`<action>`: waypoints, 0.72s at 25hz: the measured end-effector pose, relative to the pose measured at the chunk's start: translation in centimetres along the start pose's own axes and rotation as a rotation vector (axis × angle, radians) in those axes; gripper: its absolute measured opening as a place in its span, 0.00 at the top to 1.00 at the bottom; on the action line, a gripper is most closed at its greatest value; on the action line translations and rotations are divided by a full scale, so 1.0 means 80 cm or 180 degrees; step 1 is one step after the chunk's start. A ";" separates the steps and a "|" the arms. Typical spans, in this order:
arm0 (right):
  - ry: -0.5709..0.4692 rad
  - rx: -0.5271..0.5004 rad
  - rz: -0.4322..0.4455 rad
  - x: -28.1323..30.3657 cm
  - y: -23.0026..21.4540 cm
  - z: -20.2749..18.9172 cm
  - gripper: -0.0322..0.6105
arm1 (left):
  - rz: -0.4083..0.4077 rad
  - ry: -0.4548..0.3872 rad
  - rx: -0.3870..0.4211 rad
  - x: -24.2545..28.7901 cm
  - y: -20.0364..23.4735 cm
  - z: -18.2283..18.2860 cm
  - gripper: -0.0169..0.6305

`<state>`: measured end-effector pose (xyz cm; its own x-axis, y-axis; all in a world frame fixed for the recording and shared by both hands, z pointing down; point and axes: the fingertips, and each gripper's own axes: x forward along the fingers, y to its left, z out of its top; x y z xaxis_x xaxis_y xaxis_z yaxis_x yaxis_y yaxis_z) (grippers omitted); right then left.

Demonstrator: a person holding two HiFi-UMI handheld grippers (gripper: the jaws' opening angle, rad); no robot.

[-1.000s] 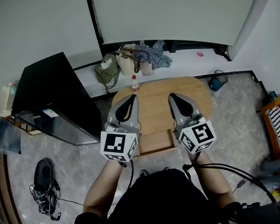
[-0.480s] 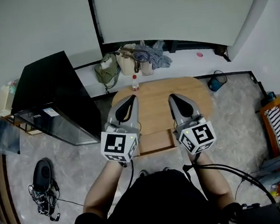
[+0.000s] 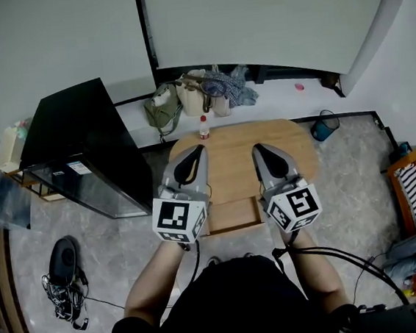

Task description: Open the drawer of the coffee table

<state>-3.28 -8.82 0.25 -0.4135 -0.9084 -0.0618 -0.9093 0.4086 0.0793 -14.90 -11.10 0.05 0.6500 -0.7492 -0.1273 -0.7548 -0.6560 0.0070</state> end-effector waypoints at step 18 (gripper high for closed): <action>0.0050 0.0026 0.0047 0.000 0.001 -0.003 0.95 | 0.0024 0.0082 -0.0018 -0.002 0.002 -0.009 0.97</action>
<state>-3.35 -8.77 0.47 -0.4262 -0.9035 -0.0451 -0.9035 0.4226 0.0719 -15.04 -11.17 0.80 0.6464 -0.7562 -0.1017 -0.7591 -0.6508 0.0136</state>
